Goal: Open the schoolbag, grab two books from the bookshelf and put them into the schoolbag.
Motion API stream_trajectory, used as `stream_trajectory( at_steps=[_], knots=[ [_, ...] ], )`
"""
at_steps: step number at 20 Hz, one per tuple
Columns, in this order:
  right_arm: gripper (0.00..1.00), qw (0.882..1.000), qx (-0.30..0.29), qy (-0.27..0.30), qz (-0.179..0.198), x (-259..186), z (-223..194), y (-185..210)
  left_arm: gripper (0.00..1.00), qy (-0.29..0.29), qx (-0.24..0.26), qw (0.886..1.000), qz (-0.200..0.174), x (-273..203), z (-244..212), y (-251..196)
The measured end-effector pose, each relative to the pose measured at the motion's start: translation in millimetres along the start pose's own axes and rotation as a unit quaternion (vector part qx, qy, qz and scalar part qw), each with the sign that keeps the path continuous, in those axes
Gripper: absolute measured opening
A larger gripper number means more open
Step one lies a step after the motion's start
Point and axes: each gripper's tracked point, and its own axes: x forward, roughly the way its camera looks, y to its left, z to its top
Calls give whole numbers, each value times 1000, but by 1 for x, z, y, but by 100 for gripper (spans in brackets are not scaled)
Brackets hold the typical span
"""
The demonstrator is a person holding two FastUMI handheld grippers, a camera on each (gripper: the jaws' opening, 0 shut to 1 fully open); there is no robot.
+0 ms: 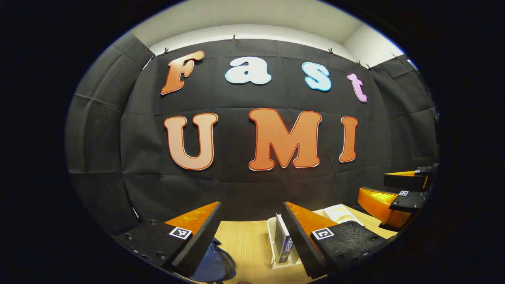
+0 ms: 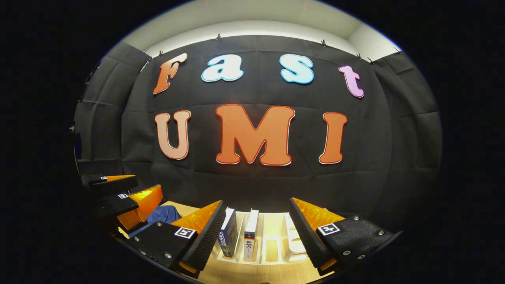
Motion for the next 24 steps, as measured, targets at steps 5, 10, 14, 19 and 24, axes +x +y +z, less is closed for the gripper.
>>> stream_trajectory(
  at_steps=[5, 10, 14, 19, 24],
  knots=[
    [96, 1000, 0, 1, 3, 2, -1, -1, 94, -1, -3, 1000, 7, -1, -1, 1],
    [96, 1000, -3, 1, 3, 4, -2, -3, 92, -13, -20, 1000, 19, -1, 3, 3],
    [96, 1000, -5, 0, 4, 6, -2, -4, 93, -11, -21, 999, 29, -3, 2, 5],
    [96, 1000, -5, 2, -9, 7, -6, -15, 93, -13, -23, 999, 45, -5, 5, 11],
    [96, 1000, 2, 10, -22, 9, -14, -24, 93, 4, -13, 998, 67, -8, -4, 21]
  ],
)
